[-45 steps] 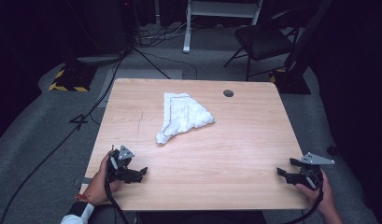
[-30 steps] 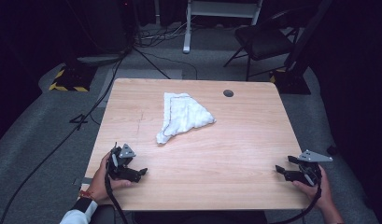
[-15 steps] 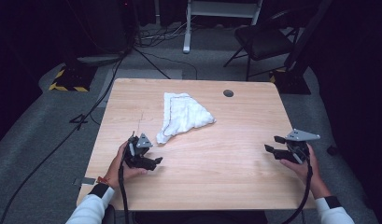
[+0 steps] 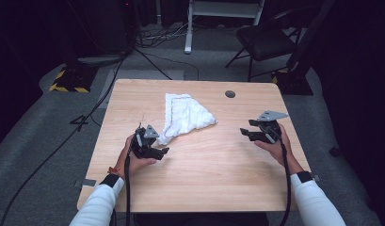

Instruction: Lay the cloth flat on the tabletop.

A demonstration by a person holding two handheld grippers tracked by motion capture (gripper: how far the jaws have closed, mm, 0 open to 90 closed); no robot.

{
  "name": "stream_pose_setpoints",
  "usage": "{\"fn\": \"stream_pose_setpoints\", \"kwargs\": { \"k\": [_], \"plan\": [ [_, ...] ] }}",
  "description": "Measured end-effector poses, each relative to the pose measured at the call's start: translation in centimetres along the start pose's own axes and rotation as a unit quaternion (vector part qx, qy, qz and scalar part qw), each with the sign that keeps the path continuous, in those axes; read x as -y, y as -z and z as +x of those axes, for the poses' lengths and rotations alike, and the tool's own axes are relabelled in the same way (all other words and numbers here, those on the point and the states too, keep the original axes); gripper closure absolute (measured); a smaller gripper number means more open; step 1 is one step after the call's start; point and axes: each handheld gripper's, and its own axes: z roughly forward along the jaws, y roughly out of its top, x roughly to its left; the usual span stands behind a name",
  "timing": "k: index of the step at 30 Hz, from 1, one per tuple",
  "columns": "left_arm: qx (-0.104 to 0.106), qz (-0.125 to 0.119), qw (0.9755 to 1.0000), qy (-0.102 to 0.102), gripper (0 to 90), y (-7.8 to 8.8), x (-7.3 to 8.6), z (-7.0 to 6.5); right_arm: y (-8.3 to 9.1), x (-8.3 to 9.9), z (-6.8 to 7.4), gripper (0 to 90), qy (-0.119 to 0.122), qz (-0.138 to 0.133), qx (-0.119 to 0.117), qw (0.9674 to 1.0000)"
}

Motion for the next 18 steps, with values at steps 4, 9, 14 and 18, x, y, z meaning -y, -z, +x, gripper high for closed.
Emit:
{"fn": "stream_pose_setpoints", "kwargs": {
  "k": [4,9,14,18],
  "plan": [
    [-0.003,-0.003,1.0,0.001,24.1,-0.5,-0.3,0.3,-2.7,-1.5,0.8,41.7,0.012,0.006,-0.01,0.9999],
    [0.0,0.009,0.9999,-0.004,27.0,-1.1,-0.2,0.3,-6.1,-2.7,1.9,41.0,0.029,0.028,-0.01,0.9991],
    [0.006,0.007,0.9999,-0.013,34.0,-1.2,-0.3,0.4,-8.7,-3.5,2.2,39.8,0.03,0.039,-0.006,0.9988],
    [0.008,0.005,0.9998,-0.02,40.9,-1.5,-0.4,0.5,-10.3,-3.8,2.5,39.4,0.032,0.052,-0.007,0.9981]
  ]
}}
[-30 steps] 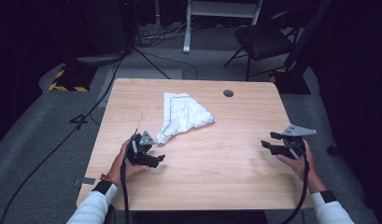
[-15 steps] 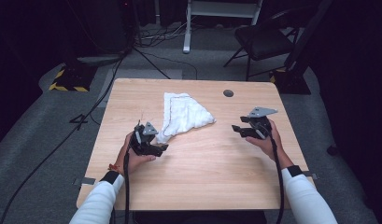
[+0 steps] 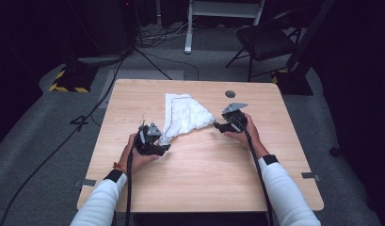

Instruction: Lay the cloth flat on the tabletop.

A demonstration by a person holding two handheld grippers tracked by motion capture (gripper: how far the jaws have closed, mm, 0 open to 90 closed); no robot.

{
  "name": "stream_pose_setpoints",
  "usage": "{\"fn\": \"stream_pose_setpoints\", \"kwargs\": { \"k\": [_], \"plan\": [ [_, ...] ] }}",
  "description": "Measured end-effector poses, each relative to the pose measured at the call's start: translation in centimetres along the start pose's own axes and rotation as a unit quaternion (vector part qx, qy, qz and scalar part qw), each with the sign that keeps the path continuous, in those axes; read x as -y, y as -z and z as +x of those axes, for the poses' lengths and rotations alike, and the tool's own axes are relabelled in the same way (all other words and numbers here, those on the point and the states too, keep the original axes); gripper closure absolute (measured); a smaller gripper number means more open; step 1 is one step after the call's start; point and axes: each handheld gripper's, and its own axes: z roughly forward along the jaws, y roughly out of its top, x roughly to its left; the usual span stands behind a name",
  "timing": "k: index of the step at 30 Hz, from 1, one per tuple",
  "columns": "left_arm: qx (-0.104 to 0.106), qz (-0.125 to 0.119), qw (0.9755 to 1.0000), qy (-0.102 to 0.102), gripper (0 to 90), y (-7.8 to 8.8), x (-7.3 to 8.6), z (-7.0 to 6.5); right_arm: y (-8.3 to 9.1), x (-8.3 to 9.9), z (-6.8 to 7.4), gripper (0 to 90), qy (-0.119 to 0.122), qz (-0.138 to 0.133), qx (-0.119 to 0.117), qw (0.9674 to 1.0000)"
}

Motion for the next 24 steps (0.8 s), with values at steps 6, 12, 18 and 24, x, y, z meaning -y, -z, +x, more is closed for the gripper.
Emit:
{"fn": "stream_pose_setpoints", "kwargs": {
  "k": [6,12,18,24],
  "plan": [
    [0.004,-0.004,0.9999,-0.013,57.2,0.0,-0.1,-0.1,-1.6,-0.6,0.4,46.5,0.005,0.008,-0.001,1.0],
    [0.015,-0.008,0.9998,-0.013,72.7,0.0,-0.5,0.3,-2.6,-0.6,1.2,65.8,0.016,0.02,0.009,0.9996],
    [0.016,-0.014,0.9997,-0.011,80.3,0.0,-0.8,0.7,-2.4,-0.8,1.4,81.7,0.023,0.017,0.012,0.9995],
    [0.025,-0.012,0.9996,-0.007,82.4,0.1,-0.7,0.8,-1.5,0.0,1.7,85.0,0.038,0.011,-0.001,0.9992]
  ]
}}
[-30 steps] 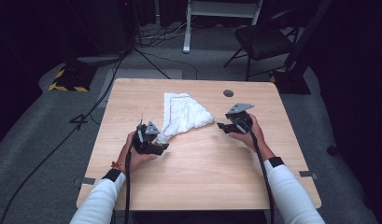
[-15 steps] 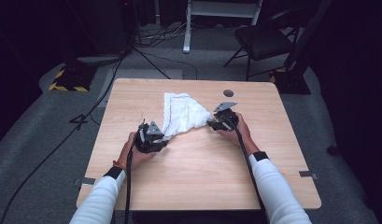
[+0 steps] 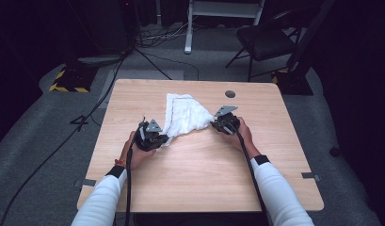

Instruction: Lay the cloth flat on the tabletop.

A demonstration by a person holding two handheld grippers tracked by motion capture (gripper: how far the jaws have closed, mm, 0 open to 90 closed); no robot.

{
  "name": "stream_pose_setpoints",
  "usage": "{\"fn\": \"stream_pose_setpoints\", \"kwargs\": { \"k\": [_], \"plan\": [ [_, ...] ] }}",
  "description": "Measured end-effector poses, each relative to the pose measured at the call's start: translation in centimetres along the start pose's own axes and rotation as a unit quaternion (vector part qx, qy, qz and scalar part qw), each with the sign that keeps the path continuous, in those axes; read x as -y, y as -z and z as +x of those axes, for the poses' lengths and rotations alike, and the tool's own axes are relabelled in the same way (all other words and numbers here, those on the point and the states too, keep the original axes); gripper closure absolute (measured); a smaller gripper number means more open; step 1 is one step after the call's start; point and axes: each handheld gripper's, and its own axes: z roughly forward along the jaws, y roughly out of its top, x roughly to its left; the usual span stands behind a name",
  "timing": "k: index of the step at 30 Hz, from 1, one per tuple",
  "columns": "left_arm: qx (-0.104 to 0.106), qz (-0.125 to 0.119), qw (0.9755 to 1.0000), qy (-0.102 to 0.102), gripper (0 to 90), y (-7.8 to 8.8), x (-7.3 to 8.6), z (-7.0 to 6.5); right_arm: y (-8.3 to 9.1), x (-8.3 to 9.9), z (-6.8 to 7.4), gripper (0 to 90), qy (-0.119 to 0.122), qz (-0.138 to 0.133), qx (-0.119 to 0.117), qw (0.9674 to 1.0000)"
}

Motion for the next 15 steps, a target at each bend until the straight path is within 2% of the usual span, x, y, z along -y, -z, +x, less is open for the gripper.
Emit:
{"fn": "stream_pose_setpoints", "kwargs": {
  "k": [1,4,6,9,15],
  "plan": [
    [0.007,0.003,1.0,0.003,79.7,-0.1,0.0,0.0,0.2,0.2,0.1,85.1,0.0,-0.002,-0.002,1.0],
    [0.008,0.008,0.9999,0.006,69.3,-0.1,0.1,-0.1,1.1,0.6,0.4,85.2,0.003,-0.005,-0.01,0.9999],
    [-0.001,0.004,0.9999,0.015,60.9,-0.1,0.0,-0.1,1.8,0.9,0.7,85.4,0.008,-0.008,-0.014,0.9998],
    [-0.005,0.005,0.9997,0.023,55.2,-0.1,0.1,0.0,3.0,1.6,1.4,85.4,0.01,-0.009,-0.029,0.9995],
    [-0.016,0.013,0.9996,0.022,54.5,-0.4,0.1,-0.1,5.5,2.9,3.5,85.5,0.033,-0.003,-0.044,0.9985]
  ]
}}
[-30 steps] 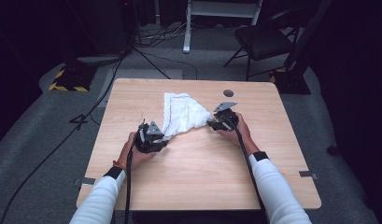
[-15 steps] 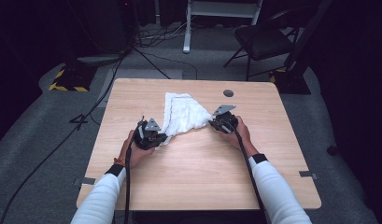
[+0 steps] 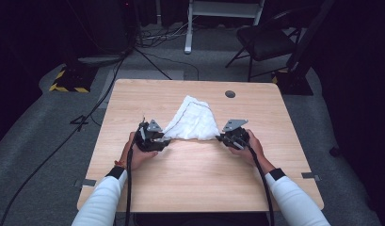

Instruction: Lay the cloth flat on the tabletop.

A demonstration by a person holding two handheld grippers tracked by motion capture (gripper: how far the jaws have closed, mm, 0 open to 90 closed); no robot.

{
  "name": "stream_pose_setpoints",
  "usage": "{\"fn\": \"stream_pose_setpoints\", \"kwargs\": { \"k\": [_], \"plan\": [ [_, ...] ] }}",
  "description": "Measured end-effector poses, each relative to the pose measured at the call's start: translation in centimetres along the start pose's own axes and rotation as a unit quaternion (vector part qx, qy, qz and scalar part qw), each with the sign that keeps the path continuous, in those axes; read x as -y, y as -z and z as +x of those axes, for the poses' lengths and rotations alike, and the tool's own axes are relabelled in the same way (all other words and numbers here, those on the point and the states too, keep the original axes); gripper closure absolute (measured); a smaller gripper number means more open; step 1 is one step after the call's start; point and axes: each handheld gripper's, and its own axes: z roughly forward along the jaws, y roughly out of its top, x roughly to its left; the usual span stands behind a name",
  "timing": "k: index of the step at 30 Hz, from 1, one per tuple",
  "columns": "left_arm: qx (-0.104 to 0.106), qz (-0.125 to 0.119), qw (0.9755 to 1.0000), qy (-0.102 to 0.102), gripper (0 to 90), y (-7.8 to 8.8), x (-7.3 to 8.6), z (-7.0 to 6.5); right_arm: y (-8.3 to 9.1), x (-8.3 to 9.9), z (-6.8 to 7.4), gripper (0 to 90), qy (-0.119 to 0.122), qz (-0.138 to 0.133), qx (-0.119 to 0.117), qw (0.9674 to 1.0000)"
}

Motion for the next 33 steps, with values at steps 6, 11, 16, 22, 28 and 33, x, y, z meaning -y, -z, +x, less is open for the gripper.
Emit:
{"fn": "stream_pose_setpoints", "kwargs": {
  "k": [6,11,16,22,28,33],
  "plan": [
    [-0.006,0.015,0.9998,-0.008,63.4,-0.5,0.0,-0.1,1.9,0.7,2.7,85.4,0.021,0.0,-0.019,0.9996],
    [-0.003,0.017,0.9998,-0.013,68.5,-0.7,-0.1,-0.2,2.8,1.8,4.6,85.2,0.024,0.002,-0.026,0.9994],
    [0.001,0.019,0.9997,-0.018,73.1,-1.0,-0.1,-0.2,3.7,2.7,5.9,81.2,0.027,-0.005,-0.045,0.9986],
    [-0.001,0.018,0.9996,-0.023,76.4,-1.0,-0.1,-0.1,5.0,3.4,4.5,66.7,0.003,-0.03,-0.048,0.9984],
    [-0.001,0.016,0.9995,-0.026,80.9,-1.1,0.0,0.1,5.8,2.8,1.4,56.1,-0.028,-0.056,-0.015,0.9979],
    [-0.005,0.018,0.9994,-0.031,82.1,-1.3,-0.1,0.2,4.3,1.6,-1.0,53.6,-0.037,-0.06,0.001,0.9975]
  ]
}}
